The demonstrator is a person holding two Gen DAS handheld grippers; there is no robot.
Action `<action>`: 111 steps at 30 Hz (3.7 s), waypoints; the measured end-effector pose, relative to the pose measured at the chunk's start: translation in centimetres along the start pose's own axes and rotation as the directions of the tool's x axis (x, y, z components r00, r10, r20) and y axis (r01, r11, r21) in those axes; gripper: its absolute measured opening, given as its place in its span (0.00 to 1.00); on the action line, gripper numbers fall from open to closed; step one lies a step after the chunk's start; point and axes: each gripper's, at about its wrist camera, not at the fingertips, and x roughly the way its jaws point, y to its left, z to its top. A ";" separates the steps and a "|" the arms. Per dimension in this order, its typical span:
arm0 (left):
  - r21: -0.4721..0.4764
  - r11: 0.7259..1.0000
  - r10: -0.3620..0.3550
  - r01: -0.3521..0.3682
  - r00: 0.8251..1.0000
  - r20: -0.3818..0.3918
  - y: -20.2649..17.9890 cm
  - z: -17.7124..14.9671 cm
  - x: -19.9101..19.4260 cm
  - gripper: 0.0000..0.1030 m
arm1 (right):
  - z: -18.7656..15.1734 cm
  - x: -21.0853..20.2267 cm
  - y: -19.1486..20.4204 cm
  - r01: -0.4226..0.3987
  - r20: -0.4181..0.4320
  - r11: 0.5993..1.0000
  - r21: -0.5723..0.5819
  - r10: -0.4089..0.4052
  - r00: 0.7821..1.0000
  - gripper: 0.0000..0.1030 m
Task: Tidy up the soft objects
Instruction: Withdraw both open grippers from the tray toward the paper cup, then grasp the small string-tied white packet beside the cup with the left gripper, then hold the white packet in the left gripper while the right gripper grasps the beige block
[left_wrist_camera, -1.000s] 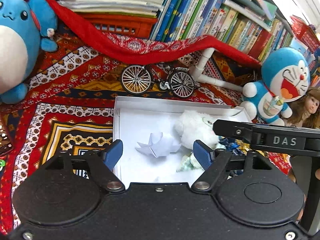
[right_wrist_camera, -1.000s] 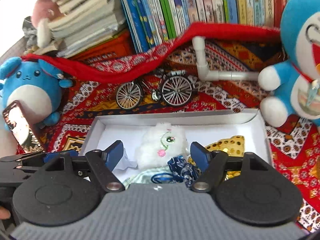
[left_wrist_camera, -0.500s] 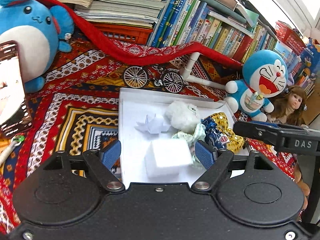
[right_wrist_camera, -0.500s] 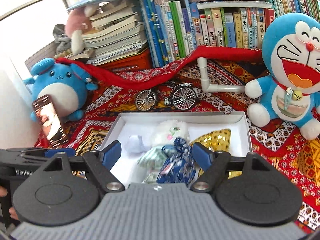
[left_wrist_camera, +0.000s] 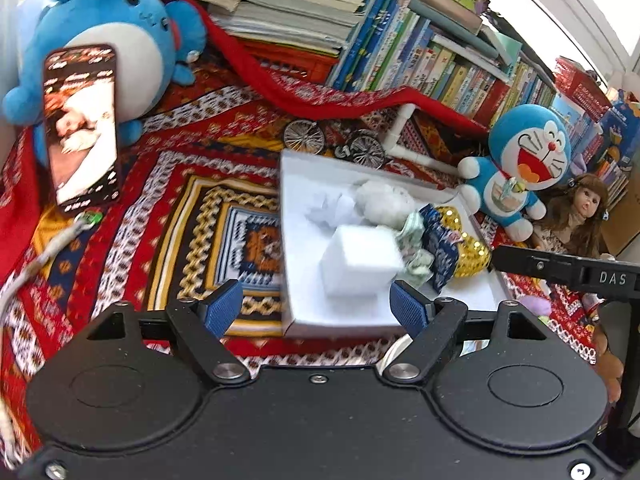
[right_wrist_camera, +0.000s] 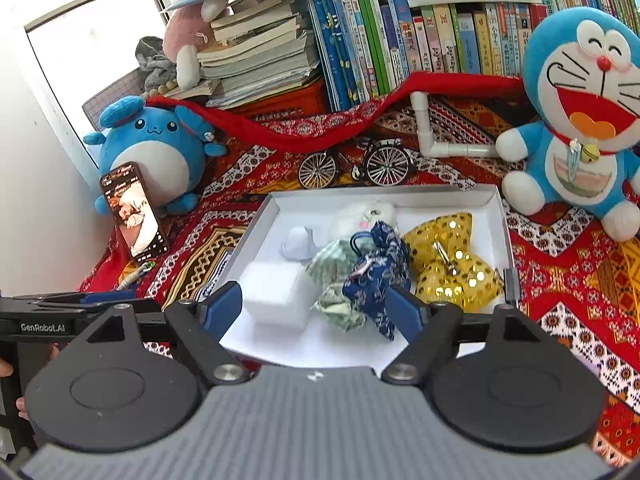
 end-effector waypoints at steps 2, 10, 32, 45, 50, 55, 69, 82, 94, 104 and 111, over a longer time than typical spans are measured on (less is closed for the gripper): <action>-0.007 1.000 0.003 -0.003 1.000 0.002 0.5 -0.7 -0.4 0.75 | -0.4 0.0 -0.1 -0.006 -0.009 1.000 0.003 0.006 1.000 0.84; -0.077 0.996 -0.036 0.036 0.999 -0.004 2.7 -3.0 -2.2 0.50 | -1.6 0.2 -0.7 -0.024 -0.046 0.998 0.055 0.027 0.999 0.81; -0.534 0.821 -0.319 0.201 0.938 -0.137 7.4 -6.4 4.5 0.28 | -3.3 4.0 -3.1 -0.041 -0.183 0.940 0.340 0.108 0.977 0.62; -0.659 0.732 -0.356 0.173 0.922 -0.153 8.1 -6.9 7.4 0.23 | -3.0 4.3 -3.2 -0.041 -0.188 0.925 0.377 0.120 0.975 0.62; -0.648 0.743 -0.342 0.168 0.927 -0.151 8.0 -7.1 7.2 0.06 | -2.9 4.4 -3.2 -0.039 -0.188 0.926 0.376 0.117 0.975 0.62; -0.592 0.792 -0.293 0.148 0.943 -0.156 8.0 -6.9 6.0 0.01 | -2.8 4.5 -3.1 -0.038 -0.187 0.927 0.374 0.115 0.976 0.63; -0.361 0.929 -0.137 0.082 0.982 -0.130 6.8 -7.6 1.4 0.09 | -2.9 4.4 -3.1 -0.041 -0.194 0.929 0.368 0.120 0.974 0.66; 0.050 0.998 -0.049 0.049 0.999 -0.002 0.0 -11.3 -2.6 0.41 | -2.9 4.4 -3.0 -0.018 -0.230 0.932 0.362 0.108 0.967 0.56; 0.408 0.911 0.036 -0.055 0.998 0.053 -4.4 -13.0 -0.3 0.57 | -2.5 4.1 -1.7 0.037 -0.295 0.975 0.220 0.030 0.955 0.54; 0.472 0.882 0.007 0.012 0.999 -0.038 -5.1 -12.9 2.1 0.42 | -2.6 5.2 -1.3 0.053 -0.337 0.976 0.213 0.023 0.941 0.54; 0.447 0.895 0.024 -0.008 0.999 -0.031 -4.7 -13.0 1.5 0.41 | -2.9 6.3 -0.6 0.130 -0.389 0.980 0.147 -0.063 0.919 0.54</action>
